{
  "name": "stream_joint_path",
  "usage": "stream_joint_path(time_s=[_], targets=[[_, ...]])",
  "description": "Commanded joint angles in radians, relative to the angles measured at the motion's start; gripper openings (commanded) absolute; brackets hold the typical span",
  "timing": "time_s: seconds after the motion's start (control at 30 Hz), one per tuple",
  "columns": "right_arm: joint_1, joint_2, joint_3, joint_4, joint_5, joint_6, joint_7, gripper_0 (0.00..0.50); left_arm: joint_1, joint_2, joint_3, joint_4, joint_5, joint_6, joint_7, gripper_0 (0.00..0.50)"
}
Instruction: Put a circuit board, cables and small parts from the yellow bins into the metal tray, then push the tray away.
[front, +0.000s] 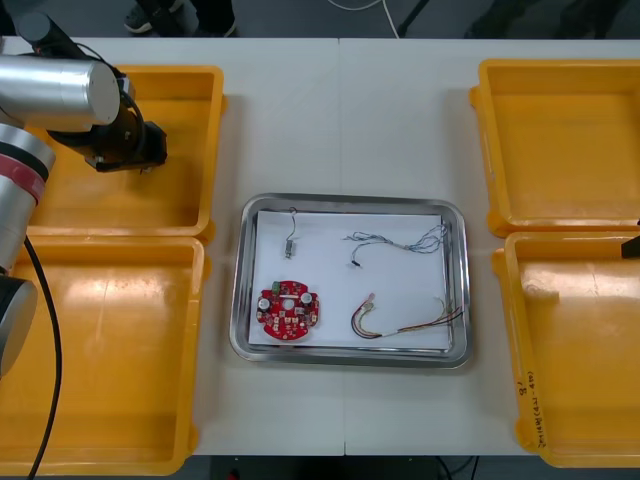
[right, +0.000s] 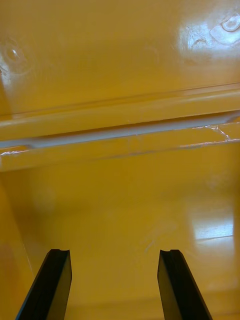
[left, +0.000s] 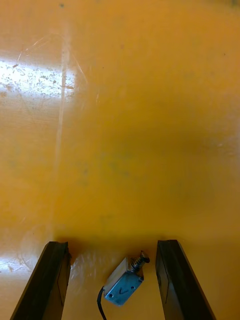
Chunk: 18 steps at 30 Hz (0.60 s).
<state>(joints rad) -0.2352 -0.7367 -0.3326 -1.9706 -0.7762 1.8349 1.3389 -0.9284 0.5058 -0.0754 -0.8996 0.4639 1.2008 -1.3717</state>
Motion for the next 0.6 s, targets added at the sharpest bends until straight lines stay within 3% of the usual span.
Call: stream_joint_path(time_s=[0.03, 0.07, 0.1, 0.13, 0.17, 0.43, 0.6], targets=[[0.005, -0.009, -0.025, -0.010, -0.008, 0.001, -0.049, 0.500, -0.049, -0.016, -0.007, 0.002, 0.006, -0.012, 0.049, 0.376], [0.005, -0.009, -0.025, -0.010, -0.008, 0.001, -0.050, 0.500, -0.047, -0.018, -0.007, 0.004, 0.004, -0.012, 0.048, 0.113], [0.004, -0.009, -0.026, -0.010, -0.008, 0.001, -0.050, 0.500, -0.049, -0.018, -0.009, 0.004, 0.006, -0.012, 0.046, 0.080], [0.004, -0.009, -0.026, -0.010, -0.008, 0.001, -0.050, 0.500, -0.049, -0.018, -0.009, 0.004, 0.006, -0.012, 0.046, 0.080], [0.004, -0.009, -0.025, -0.011, -0.008, 0.001, -0.052, 0.500, -0.047, -0.018, -0.011, 0.005, 0.002, -0.010, 0.045, 0.012], [0.004, -0.009, -0.026, -0.010, -0.008, 0.001, -0.055, 0.500, -0.055, -0.018, -0.032, 0.004, 0.004, -0.001, 0.052, 0.000], [0.004, -0.009, -0.026, -0.010, -0.008, 0.001, -0.055, 0.500, -0.098, 0.002, -0.032, -0.001, 0.013, 0.080, 0.057, 0.000]])
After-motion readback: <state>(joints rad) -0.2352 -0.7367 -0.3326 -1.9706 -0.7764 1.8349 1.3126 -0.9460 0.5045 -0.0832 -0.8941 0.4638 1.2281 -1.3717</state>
